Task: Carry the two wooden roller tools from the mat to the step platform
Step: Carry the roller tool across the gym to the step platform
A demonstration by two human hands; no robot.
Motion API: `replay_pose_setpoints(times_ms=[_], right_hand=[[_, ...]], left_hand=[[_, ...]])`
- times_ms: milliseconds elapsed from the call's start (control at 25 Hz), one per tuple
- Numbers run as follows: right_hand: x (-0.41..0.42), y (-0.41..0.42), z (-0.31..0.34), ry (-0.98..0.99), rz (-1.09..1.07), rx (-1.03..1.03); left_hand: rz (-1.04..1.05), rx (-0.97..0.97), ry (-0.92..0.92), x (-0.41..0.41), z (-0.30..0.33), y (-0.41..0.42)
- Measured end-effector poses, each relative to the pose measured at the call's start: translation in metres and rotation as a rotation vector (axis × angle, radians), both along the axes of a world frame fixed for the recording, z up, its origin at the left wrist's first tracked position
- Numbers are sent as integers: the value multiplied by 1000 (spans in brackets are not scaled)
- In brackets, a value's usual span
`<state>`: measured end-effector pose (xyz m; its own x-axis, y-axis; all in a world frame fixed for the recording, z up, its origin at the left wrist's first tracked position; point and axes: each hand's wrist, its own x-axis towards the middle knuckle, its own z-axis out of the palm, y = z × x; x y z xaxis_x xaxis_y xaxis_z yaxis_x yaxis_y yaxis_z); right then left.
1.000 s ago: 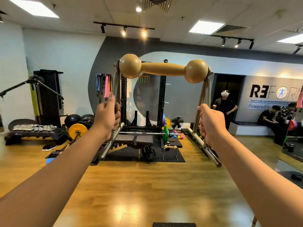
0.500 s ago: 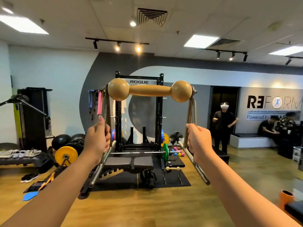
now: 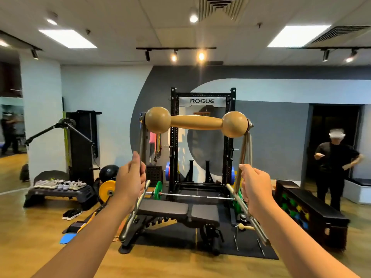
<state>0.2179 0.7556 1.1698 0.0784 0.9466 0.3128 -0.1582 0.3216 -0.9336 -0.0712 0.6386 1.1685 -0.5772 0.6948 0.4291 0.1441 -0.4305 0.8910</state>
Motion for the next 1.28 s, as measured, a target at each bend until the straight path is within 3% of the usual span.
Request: replay_pose_setpoints(times_ms=[240,480,880,1280], right_hand=[[-79,131,10,1,126,-22],[-200,233,-4,9,232,-13],[-459,369,-17,37,323,-31],[-755,490,-12,31,639,-11]], left_hand=[[145,-2,-37,-56,1,97],[226,29,-35,-165,-11,177],[241,67,7,-404,-20,282],[558,78,-5,-630,-21,343]])
